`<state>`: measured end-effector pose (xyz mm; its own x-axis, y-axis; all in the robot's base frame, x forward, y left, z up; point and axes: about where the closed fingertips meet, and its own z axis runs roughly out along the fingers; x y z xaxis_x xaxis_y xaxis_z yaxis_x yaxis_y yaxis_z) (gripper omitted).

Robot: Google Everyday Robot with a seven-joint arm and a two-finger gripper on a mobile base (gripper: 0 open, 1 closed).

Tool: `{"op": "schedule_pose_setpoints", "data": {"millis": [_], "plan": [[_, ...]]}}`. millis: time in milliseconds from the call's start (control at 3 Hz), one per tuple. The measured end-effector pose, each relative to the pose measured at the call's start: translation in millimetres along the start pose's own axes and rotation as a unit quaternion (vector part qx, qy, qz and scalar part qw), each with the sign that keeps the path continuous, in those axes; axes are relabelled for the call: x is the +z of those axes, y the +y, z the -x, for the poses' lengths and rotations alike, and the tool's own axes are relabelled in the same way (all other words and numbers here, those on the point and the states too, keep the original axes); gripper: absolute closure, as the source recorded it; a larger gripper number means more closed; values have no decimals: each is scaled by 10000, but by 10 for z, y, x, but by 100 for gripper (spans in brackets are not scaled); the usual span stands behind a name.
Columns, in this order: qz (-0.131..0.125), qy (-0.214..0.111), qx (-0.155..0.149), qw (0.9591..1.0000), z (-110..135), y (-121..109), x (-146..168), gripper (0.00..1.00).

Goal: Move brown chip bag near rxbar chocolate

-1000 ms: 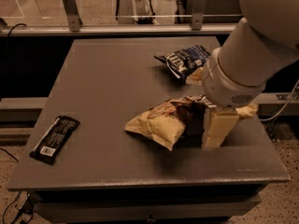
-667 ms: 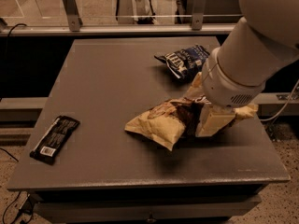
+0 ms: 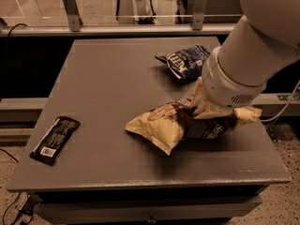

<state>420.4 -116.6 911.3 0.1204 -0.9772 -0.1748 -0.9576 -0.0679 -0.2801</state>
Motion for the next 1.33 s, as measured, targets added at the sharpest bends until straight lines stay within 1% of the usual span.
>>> {"op": "schedule_pose_setpoints", "data": {"millis": [333,667,1000,1333], "plan": [[-13,2,-10,10000,11,0,-11,100],[-84,-54,-58,9999,15,-80,-228,100],[-347,38,-88,9994,-5,-323,-679,100],[-826,9,-134,9965,45,-648,-1220,100]]}}
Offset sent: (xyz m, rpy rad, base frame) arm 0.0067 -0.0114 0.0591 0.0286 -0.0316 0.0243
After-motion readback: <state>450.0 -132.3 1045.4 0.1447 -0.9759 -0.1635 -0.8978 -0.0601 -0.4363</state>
